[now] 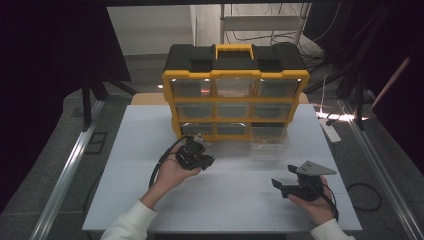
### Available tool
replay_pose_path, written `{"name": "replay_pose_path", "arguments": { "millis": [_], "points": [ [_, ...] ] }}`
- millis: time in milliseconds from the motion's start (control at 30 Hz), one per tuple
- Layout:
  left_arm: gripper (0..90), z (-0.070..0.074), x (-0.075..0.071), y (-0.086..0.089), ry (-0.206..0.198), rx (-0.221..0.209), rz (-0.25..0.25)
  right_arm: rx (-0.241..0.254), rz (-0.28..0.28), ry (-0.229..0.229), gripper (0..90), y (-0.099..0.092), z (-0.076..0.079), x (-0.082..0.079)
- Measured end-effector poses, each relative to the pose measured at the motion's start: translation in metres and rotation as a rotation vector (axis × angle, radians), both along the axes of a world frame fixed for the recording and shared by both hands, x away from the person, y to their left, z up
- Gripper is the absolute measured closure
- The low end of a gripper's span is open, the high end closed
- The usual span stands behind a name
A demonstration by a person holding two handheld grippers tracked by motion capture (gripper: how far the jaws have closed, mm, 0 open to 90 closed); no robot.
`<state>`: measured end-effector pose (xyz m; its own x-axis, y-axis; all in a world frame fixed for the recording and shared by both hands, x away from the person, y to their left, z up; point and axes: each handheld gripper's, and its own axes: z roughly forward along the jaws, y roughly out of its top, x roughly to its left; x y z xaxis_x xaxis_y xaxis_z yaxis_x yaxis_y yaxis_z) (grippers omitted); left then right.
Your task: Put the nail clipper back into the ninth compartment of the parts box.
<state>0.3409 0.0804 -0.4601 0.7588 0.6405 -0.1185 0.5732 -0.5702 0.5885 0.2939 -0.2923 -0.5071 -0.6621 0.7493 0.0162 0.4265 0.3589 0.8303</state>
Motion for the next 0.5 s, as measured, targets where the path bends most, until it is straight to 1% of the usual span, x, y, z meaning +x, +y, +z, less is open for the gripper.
{"name": "replay_pose_path", "arguments": {
  "millis": [200, 333, 500],
  "points": [
    [79.9, 0.006, -0.002, 0.004, -0.022, -0.024, 0.001, -0.003, -0.005, -0.003, 17.9, 0.0, 0.0, 0.0],
    [79.9, 0.011, -0.004, 0.007, -0.029, -0.037, -0.002, 0.005, -0.006, 0.003, 17.9, 0.0, 0.001, -0.001],
    [79.9, 0.02, -0.006, 0.012, -0.044, -0.059, -0.004, 0.001, -0.005, -0.001, 17.9, -0.001, 0.001, 0.0]
  ]
}}
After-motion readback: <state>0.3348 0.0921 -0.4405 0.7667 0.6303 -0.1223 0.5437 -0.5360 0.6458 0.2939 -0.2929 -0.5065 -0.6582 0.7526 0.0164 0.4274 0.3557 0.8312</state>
